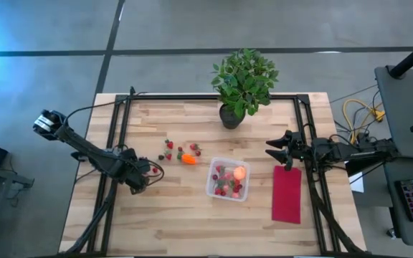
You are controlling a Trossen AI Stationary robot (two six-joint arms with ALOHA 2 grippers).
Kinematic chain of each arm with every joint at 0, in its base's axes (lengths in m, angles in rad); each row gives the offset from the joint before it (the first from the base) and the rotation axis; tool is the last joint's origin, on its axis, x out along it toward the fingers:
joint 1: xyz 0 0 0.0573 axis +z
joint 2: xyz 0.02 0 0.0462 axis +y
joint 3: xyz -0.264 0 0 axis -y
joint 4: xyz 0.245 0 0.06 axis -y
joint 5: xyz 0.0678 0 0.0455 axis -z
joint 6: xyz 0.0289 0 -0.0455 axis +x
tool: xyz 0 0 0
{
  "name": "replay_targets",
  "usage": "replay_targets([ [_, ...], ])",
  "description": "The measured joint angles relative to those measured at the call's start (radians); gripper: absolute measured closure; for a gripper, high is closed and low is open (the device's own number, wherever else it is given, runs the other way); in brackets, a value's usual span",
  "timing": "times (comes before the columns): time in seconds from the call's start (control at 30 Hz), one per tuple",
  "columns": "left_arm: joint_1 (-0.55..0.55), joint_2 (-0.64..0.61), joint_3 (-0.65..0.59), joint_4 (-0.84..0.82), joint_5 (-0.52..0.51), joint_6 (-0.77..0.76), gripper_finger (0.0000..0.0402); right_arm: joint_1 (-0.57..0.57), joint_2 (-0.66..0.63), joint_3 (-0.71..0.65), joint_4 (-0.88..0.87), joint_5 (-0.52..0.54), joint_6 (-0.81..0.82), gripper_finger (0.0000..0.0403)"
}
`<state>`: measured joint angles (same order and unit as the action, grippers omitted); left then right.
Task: Pick and placing Produce into tupperware
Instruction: Put the red cherry into the transparent bin
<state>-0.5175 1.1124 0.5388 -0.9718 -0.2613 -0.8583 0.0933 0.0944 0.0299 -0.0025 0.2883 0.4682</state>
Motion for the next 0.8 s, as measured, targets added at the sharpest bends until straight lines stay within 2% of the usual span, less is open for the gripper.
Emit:
replay_targets([
  [0.2,0.000,0.039,-0.013,0.024,-0.001,-0.004,0.0142,0.000,0.000,0.000,0.000,0.000,0.000,0.0170],
  [0.4,0.001,0.081,-0.018,0.051,0.014,-0.078,0.0142,0.000,0.000,0.000,0.000,0.000,0.000,0.0170],
  [0.57,0.003,0.099,-0.011,0.151,0.055,-0.078,0.0142,0.000,0.000,0.000,0.000,0.000,0.000,0.0170],
  [0.8,0.013,0.110,-0.012,0.161,0.059,-0.071,0.0142,0.000,0.000,0.000,0.000,0.000,0.000,0.0170],
])
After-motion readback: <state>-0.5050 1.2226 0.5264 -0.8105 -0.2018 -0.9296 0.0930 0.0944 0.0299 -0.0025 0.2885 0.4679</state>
